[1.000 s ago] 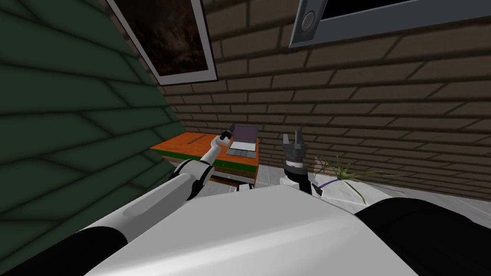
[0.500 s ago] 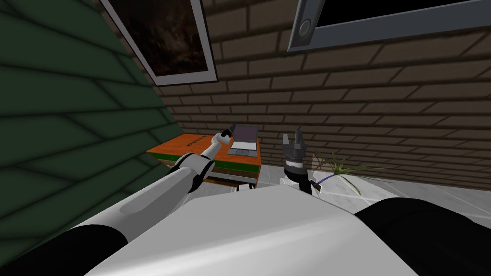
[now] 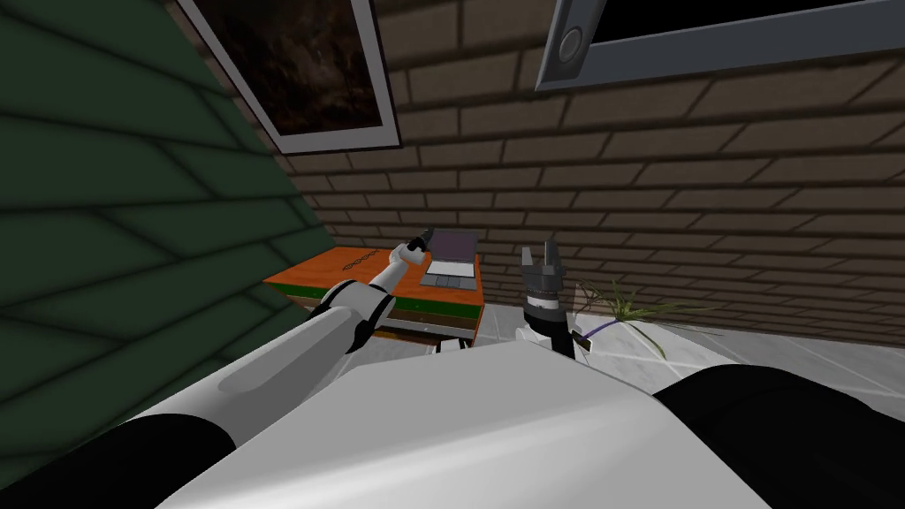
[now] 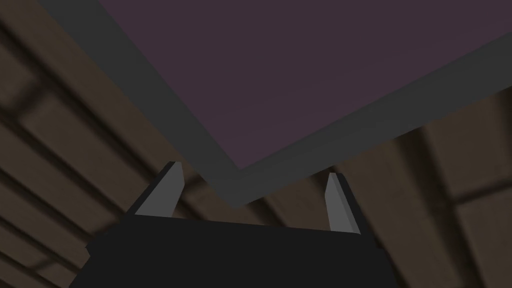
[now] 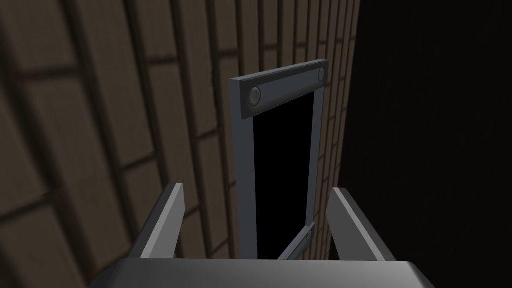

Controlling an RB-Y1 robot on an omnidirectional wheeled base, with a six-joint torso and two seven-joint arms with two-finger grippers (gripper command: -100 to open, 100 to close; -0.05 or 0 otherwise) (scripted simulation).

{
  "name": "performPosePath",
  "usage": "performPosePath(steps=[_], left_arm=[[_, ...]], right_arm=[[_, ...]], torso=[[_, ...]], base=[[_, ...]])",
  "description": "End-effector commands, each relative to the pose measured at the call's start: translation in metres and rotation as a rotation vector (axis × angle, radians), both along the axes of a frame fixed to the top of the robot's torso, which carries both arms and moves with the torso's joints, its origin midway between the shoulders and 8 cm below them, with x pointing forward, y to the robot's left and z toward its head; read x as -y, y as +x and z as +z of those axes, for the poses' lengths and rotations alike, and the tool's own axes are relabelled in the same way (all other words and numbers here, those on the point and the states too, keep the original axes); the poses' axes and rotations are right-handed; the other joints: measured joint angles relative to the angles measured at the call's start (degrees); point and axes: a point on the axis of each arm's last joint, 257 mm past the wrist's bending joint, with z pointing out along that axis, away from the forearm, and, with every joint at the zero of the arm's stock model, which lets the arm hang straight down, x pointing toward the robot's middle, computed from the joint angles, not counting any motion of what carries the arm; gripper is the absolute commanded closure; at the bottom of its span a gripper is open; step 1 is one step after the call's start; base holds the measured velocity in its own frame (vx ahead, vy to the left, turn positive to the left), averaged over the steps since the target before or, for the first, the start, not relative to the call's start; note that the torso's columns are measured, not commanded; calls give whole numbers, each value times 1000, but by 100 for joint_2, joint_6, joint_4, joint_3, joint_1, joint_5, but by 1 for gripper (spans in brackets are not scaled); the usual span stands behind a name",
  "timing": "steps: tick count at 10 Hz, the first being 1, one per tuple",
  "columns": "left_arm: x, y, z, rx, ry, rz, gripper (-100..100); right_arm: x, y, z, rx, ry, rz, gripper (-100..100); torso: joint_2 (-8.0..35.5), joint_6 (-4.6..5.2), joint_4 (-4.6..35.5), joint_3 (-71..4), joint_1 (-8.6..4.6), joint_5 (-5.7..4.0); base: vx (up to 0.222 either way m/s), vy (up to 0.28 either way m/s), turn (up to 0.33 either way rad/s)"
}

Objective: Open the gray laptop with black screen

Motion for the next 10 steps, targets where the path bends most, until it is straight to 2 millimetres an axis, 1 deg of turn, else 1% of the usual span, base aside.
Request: performPosePath(steps=[1,2,3,4,5,6,7,8,9,10], left_arm=[[-21,-2,-2,38,-31,15,100],[-46,-5,-8,54,-52,43,100],[-44,-6,-3,76,-58,31,100],[-62,-9,3,115,-69,45,100],[-68,-11,-5,116,-80,49,100],[-86,-15,3,160,-88,63,100],[-93,-18,-6,156,-96,68,100],[-115,-24,-10,178,-94,90,100],[-118,-26,-8,197,-106,88,100],[-138,-34,-8,228,-100,104,100]], right_arm=[[0,0,0,0,0,0,0],[0,0,0,0,0,0,0],[0,0,0,0,0,0,0],[0,0,0,0,0,0,0],[0,0,0,0,0,0,0],[0,0,0,0,0,0,0],[0,0,0,0,0,0,0],[0,0,0,0,0,0,0],[0,0,0,0,0,0,0],[0,0,0,0,0,0,0]], torso=[[1,3,-4,1,-6,0],[-4,7,-3,-2,-6,-1],[-16,10,-10,-10,-7,0],[-17,9,-11,-10,-3,0],[-8,13,-11,-5,-4,1],[-9,7,-12,-5,0,2],[-7,6,-7,-5,-1,2],[-8,-1,-11,-5,5,4],[-14,-8,-22,-10,8,8],[-13,-5,-12,-9,16,7]], base=[[-16,-42,-54],[-16,-56,-134],[-17,-52,-66],[-31,-54,-100],[-19,-46,-66],[-15,-56,-145],[-5,-45,-56],[-5,-68,-106],[-16,-53,-56],[-22,-53,-121]])
